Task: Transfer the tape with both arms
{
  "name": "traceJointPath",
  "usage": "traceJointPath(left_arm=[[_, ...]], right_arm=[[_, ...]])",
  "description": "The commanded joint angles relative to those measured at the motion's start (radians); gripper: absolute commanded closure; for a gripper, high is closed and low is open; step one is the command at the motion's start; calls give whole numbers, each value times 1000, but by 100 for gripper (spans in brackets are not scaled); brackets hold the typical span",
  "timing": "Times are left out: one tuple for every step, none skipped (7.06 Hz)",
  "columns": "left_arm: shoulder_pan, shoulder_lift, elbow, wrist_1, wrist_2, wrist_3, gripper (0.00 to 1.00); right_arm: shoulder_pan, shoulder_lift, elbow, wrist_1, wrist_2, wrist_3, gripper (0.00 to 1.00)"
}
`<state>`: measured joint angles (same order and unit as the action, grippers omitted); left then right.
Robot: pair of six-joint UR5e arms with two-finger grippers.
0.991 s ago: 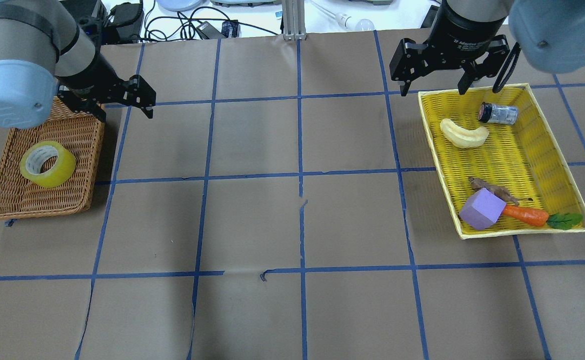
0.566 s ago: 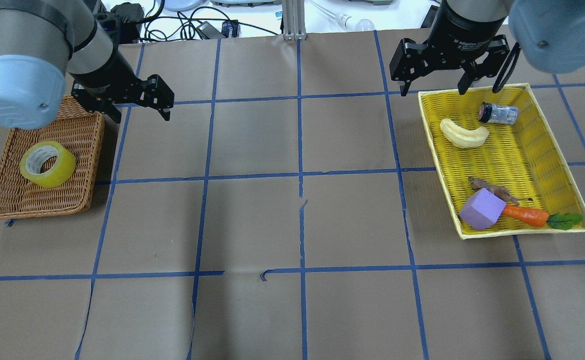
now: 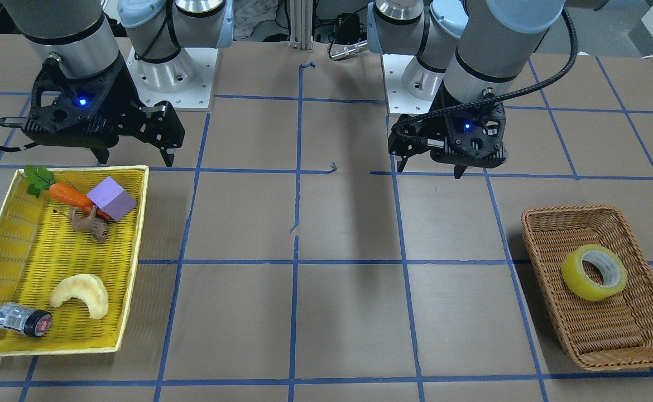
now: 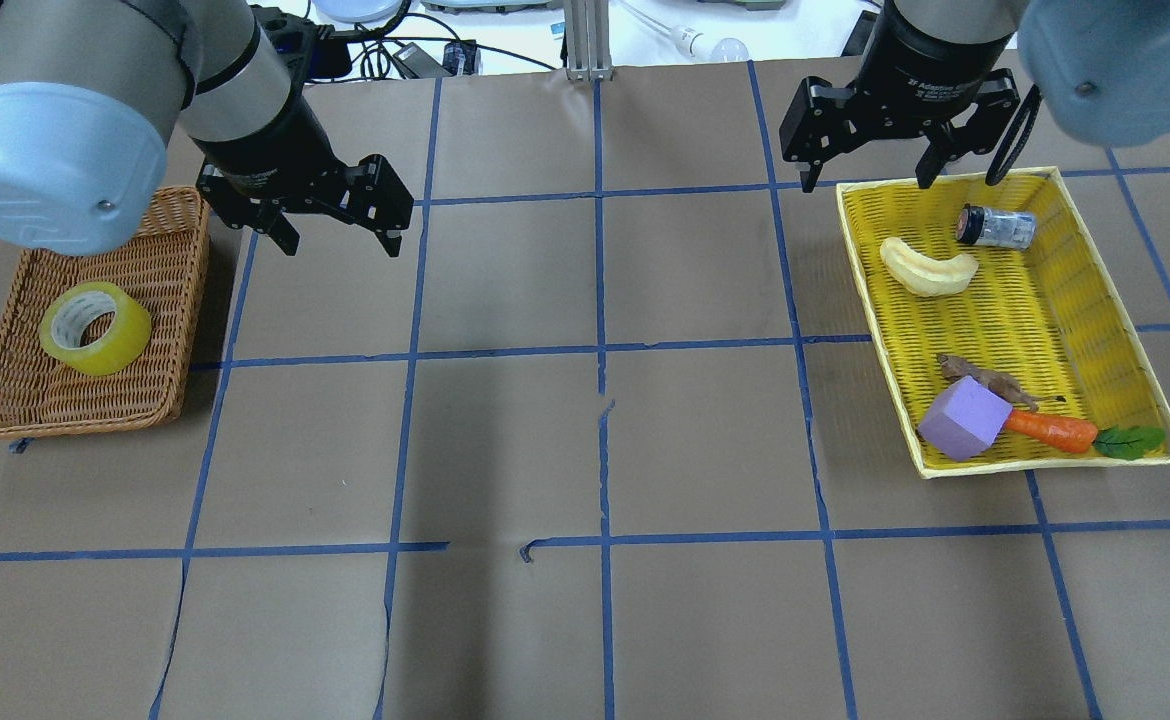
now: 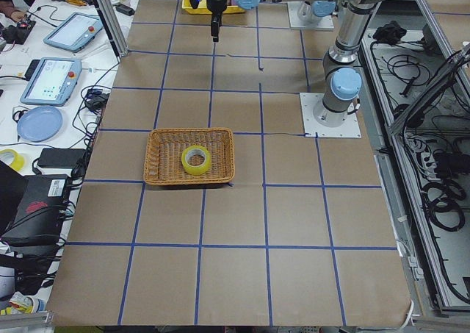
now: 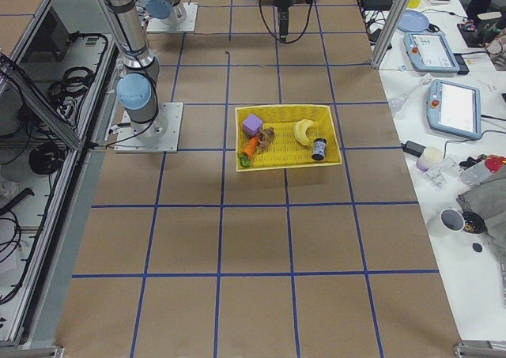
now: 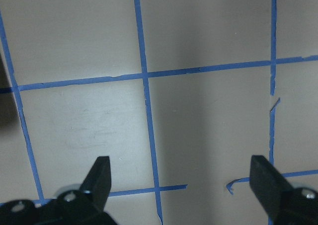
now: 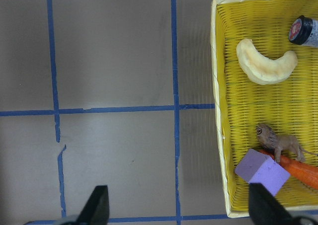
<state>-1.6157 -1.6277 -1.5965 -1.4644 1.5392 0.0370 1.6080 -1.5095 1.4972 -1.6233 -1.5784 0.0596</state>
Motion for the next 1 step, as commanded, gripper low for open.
traceJointPath(left_arm=[[0, 0, -2, -1, 2, 1, 0]], right_arm=[[0, 0, 0, 0, 0, 0, 0]])
